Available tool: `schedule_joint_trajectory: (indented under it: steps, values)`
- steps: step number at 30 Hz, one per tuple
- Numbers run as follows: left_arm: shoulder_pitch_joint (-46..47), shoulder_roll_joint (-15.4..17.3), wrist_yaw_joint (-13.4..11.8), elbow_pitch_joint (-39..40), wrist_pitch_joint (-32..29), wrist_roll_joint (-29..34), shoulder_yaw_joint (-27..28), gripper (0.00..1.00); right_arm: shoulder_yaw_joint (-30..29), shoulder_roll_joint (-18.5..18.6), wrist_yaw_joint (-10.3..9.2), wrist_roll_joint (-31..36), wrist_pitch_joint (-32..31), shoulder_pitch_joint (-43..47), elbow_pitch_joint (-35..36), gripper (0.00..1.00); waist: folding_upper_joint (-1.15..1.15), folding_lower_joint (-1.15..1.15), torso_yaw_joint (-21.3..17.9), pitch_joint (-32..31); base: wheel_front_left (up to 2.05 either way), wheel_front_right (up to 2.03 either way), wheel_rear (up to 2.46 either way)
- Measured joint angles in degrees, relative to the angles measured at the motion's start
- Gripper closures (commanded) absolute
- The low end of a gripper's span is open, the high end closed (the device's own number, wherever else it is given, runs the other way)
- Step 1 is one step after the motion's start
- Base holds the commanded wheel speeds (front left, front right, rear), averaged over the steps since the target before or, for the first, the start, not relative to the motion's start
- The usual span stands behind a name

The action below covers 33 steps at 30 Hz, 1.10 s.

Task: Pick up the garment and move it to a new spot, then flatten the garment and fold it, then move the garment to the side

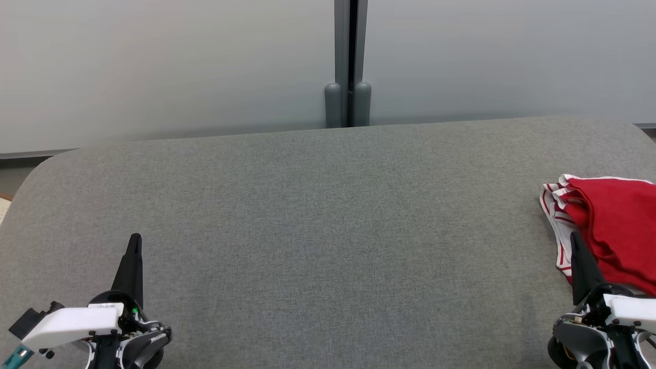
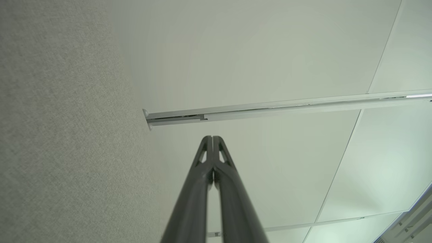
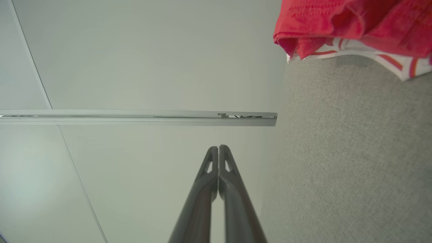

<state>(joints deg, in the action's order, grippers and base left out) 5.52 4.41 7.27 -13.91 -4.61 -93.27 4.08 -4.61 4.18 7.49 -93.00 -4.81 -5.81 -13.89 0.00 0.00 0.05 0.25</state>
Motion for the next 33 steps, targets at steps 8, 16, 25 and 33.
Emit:
schedule_joint_trajectory:
  steps: [8,16,25,33]
  values:
    - [0.0,-0.1,0.2,0.0,-0.4,-0.6,0.4,1.00,-0.3,-0.1,0.00,-0.8,-0.3,-0.1,-0.1,1.00,0.00,0.00,-0.1,-0.1,0.00,0.00,0.00]
    - [0.1,-0.2,0.2,0.0,-0.5,-0.6,0.6,1.00,-0.4,-0.2,0.00,-0.7,-0.5,-0.1,-0.1,1.00,0.00,0.00,-0.1,-0.1,0.00,0.00,0.00]
    - [0.1,-0.4,0.2,0.0,-0.7,-0.5,0.8,1.00,-0.5,-0.3,0.00,-0.6,-0.6,-0.1,-0.1,1.00,0.00,0.00,-0.1,-0.1,0.00,0.00,0.00]
    - [0.1,-0.5,0.2,0.0,-0.7,-0.4,0.9,1.00,-0.6,-0.4,0.00,-0.6,-0.7,-0.1,-0.1,1.00,0.00,0.00,-0.1,-0.1,0.00,0.00,0.00]
